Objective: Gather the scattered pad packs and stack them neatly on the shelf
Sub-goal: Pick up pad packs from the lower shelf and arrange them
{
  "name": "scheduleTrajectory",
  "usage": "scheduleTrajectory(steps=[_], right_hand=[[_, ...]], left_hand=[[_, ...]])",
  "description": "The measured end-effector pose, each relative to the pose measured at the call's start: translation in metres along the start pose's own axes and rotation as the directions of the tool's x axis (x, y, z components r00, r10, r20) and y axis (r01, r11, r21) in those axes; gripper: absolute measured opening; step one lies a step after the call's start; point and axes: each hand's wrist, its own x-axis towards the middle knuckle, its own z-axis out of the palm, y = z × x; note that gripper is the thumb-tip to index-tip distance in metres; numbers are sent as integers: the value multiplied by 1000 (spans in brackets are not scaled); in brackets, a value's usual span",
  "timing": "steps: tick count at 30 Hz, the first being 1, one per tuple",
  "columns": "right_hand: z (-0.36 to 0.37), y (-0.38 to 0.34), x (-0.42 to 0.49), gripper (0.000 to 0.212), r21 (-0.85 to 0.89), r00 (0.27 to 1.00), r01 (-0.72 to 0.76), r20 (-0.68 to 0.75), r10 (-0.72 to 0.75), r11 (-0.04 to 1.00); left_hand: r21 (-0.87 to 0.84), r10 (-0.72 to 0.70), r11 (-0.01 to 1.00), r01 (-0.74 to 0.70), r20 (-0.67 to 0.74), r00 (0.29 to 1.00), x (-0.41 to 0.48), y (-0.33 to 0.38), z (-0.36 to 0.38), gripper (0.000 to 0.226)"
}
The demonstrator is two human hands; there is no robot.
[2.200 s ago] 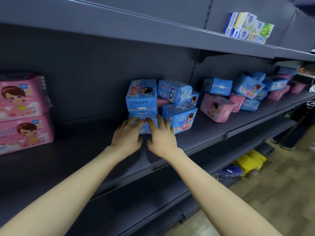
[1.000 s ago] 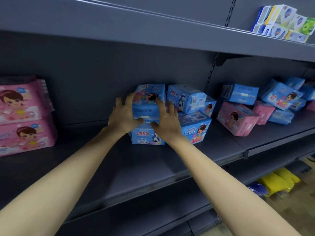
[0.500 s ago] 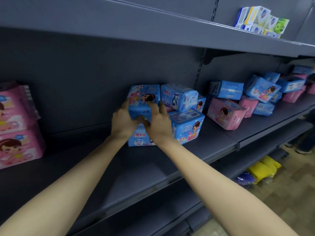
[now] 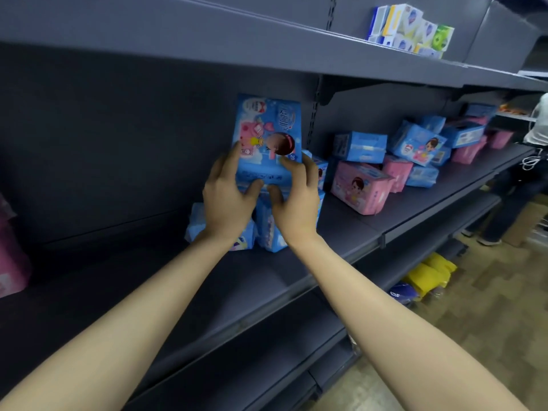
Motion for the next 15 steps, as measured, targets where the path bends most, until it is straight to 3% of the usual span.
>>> scheduleTrajectory(steps=[10, 15], right_hand=[[-71, 67, 16, 42, -27, 991, -109, -77, 106, 994], [-101, 111, 22, 45, 1, 982, -191, 0, 191, 982]], left_hand=[[-58, 13, 998, -5, 129, 992, -4, 56, 86, 55], [-26, 19, 1000, -15, 169, 985, -8, 75, 130, 47]])
